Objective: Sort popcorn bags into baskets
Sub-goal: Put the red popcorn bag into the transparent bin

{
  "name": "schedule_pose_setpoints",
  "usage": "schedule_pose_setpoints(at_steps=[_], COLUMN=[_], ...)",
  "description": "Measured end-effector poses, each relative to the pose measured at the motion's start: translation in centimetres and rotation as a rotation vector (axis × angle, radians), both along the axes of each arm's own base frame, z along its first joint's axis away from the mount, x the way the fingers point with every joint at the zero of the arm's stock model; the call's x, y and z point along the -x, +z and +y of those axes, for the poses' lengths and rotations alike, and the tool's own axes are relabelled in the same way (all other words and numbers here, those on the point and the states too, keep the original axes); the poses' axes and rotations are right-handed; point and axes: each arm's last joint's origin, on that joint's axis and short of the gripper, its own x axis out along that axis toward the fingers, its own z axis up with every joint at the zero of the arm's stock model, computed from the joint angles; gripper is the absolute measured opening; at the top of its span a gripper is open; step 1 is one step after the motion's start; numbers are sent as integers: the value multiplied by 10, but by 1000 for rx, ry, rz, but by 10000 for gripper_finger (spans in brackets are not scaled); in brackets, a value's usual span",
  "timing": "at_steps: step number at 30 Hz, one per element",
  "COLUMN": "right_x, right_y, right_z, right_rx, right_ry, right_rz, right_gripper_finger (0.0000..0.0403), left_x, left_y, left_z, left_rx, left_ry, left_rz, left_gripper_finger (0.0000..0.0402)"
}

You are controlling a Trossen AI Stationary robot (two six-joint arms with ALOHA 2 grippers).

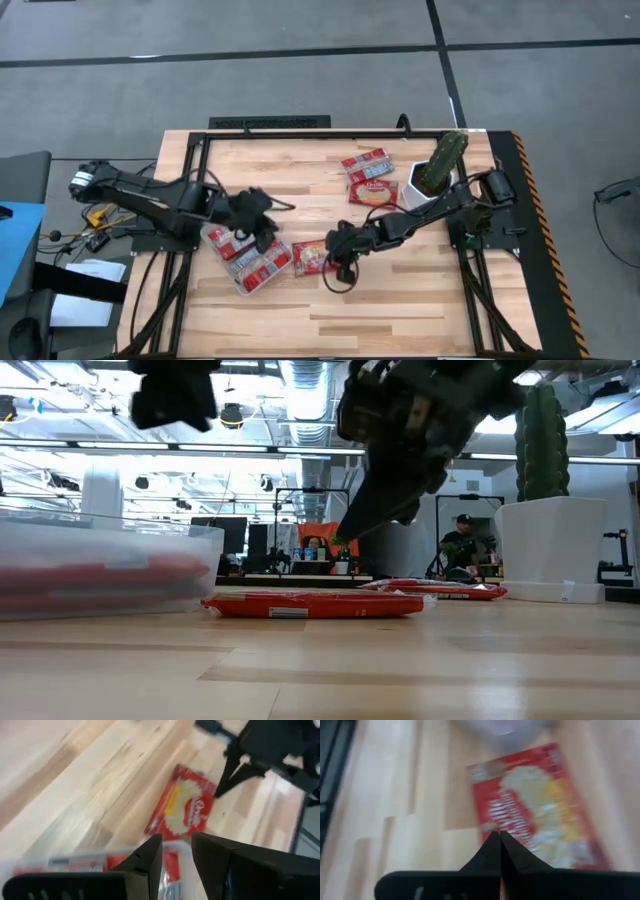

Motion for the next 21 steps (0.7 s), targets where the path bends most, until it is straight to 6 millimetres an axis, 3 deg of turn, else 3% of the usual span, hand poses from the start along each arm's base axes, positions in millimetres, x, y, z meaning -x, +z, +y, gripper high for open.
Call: schedule_pose_setpoints(at_steps=[10, 15, 21], right_x=[13, 10, -1], right_y=[-9, -28, -55], right_z=[25, 20, 10], right_rx=[25, 33, 2], right_ry=[40, 10, -71], right_rz=[25, 86, 123], right_gripper_finger=[15, 7, 25], left_x=[-35, -55, -70], left_y=[-24, -50, -75], left_z=[44, 57, 73], left_rx=[-21, 3, 46], left_ry=[-164, -271, -312], left_rz=[44, 101, 142], left_gripper_finger=[93, 105, 148])
